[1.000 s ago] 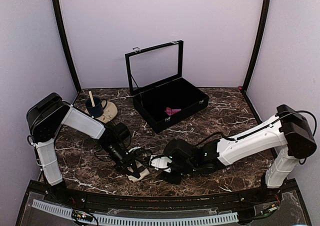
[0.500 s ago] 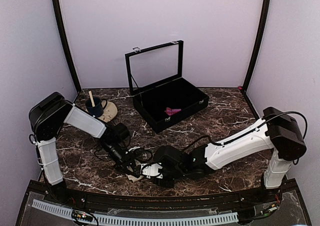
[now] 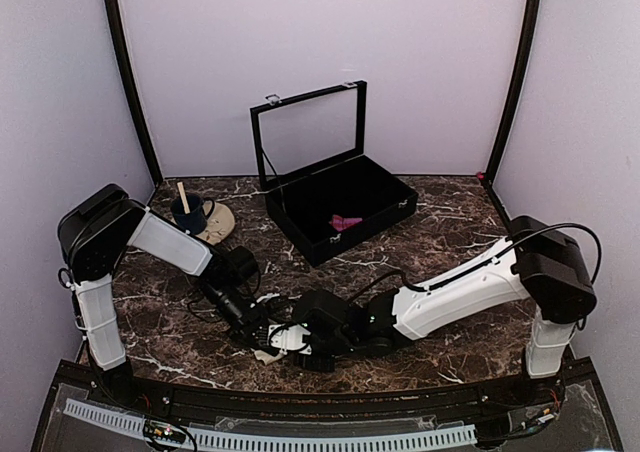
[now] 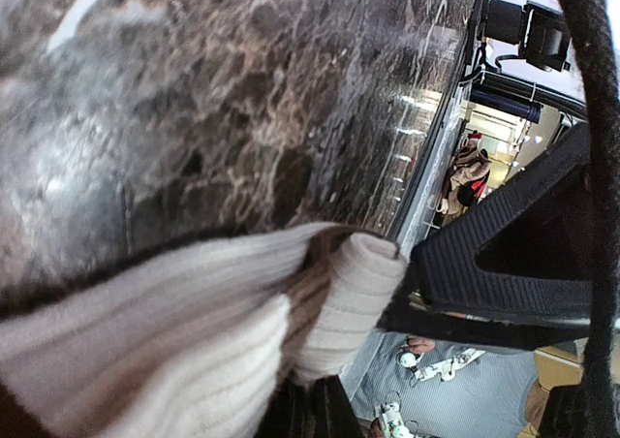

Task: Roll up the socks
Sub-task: Roll the sock at the center of the board.

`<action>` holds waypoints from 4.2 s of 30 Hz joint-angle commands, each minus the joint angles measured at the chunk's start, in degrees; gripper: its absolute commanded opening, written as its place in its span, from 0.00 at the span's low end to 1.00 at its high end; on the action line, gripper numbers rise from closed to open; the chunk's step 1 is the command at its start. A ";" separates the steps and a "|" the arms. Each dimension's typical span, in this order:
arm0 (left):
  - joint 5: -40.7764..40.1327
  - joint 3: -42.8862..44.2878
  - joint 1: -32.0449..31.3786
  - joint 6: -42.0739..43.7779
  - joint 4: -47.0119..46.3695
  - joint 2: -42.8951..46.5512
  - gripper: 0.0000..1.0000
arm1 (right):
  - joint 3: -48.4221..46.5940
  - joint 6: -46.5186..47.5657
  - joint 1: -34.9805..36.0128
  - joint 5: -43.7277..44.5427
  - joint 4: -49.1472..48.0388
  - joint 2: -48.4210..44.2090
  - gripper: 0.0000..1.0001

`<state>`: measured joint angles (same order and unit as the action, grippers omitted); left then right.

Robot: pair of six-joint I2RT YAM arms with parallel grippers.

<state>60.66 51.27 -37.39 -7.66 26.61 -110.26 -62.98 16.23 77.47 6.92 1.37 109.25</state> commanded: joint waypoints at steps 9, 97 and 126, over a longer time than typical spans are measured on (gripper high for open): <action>-0.15 0.48 0.39 1.76 2.21 -1.32 0.00 | -2.67 5.75 -0.09 1.42 -3.00 4.95 0.45; -63.35 -19.97 -29.99 -8.70 -26.88 42.18 0.31 | -28.80 -24.72 -14.71 -41.13 42.17 15.87 0.00; -60.89 -16.41 -30.90 -2.65 -27.26 29.54 0.37 | -29.13 -21.55 -15.88 -45.92 44.16 17.38 0.00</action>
<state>-0.27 32.93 -67.83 -11.68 -0.43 -79.81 -91.22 -6.28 61.84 -37.67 44.40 125.69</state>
